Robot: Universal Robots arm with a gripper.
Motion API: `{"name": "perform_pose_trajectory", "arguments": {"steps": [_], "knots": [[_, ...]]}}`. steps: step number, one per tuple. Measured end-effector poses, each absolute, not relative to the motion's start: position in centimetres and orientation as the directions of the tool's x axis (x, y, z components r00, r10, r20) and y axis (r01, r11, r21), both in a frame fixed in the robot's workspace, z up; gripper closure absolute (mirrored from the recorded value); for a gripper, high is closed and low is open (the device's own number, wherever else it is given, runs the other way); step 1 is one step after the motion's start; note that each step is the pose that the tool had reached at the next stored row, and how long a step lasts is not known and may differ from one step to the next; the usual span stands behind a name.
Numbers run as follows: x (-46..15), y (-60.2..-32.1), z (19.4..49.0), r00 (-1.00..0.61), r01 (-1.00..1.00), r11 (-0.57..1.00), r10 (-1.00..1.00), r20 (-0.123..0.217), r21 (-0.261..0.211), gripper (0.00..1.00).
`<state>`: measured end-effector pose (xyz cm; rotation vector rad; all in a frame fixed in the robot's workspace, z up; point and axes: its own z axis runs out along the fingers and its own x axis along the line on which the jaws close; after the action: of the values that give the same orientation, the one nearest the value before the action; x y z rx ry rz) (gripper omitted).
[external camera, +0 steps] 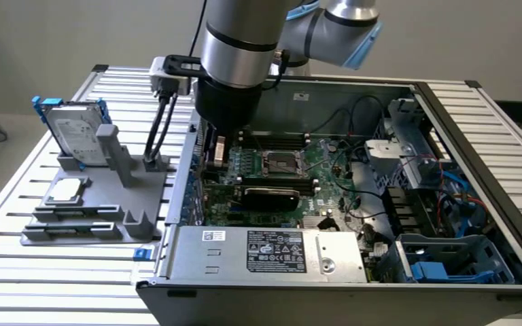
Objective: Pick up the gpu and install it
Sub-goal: 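Press down on the gpu until it lock into place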
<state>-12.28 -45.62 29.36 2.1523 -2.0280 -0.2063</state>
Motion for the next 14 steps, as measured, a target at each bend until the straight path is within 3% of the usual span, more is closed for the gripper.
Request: {"name": "perform_pose_trajectory", "arguments": {"steps": [14], "knots": [[-12.28,-45.2,29.36,0.062,-0.972,-0.055,-0.998,0.024,0.23,0.89]]}}
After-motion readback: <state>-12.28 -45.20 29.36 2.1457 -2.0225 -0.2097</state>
